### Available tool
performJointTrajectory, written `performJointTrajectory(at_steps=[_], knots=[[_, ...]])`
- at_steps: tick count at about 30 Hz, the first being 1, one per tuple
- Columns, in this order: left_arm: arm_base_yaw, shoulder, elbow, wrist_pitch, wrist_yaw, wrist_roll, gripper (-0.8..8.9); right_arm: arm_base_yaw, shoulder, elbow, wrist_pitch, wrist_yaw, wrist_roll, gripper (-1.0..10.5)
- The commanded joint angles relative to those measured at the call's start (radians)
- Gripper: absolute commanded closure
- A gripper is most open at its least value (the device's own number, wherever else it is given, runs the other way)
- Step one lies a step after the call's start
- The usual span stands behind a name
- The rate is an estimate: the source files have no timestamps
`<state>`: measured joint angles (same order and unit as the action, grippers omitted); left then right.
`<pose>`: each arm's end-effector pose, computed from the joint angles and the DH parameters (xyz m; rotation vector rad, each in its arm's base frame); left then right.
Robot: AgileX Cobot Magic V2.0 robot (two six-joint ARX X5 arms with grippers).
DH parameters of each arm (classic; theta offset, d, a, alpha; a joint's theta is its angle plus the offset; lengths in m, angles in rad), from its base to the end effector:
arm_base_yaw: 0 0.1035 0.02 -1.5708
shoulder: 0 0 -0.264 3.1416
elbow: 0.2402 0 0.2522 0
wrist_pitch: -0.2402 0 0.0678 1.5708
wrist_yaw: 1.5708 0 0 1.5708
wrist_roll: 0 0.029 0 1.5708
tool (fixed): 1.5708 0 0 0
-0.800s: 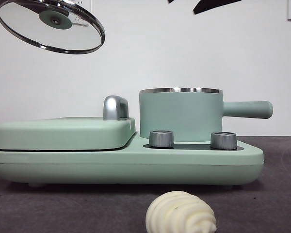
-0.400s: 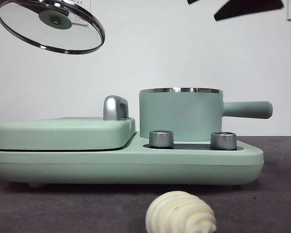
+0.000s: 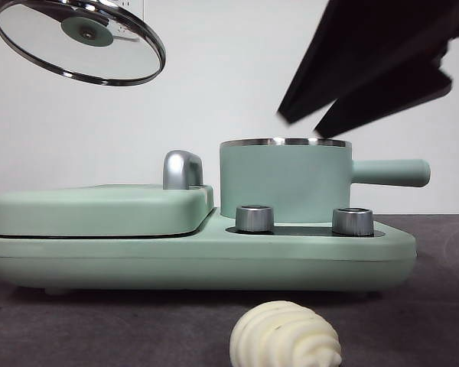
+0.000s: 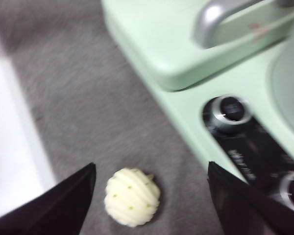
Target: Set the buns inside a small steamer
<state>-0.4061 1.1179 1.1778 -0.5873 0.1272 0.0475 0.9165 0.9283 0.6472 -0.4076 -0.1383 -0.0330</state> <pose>0.2088 -0.0938 0.3668 0.1195 0.5161 -0.5334 0.1114 0.1519 0.2432 -0.3022 0.6505 1.0229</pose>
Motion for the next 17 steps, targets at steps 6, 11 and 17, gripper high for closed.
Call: performJointTrajectory(at_steps=[6,11,17], knots=[[-0.004,-0.003,0.015,0.026,0.000,-0.008,8.01,0.104,0.185,0.006,0.022,0.040,-0.036,5.9],[-0.004,-0.003,0.015,0.026,0.000,-0.008,8.01,0.118,0.275,0.006,0.041,0.061,-0.034,5.9],[-0.005,-0.003,0.015,0.026,0.000,-0.007,8.01,0.118,0.342,0.006,0.082,0.060,-0.032,5.9]])
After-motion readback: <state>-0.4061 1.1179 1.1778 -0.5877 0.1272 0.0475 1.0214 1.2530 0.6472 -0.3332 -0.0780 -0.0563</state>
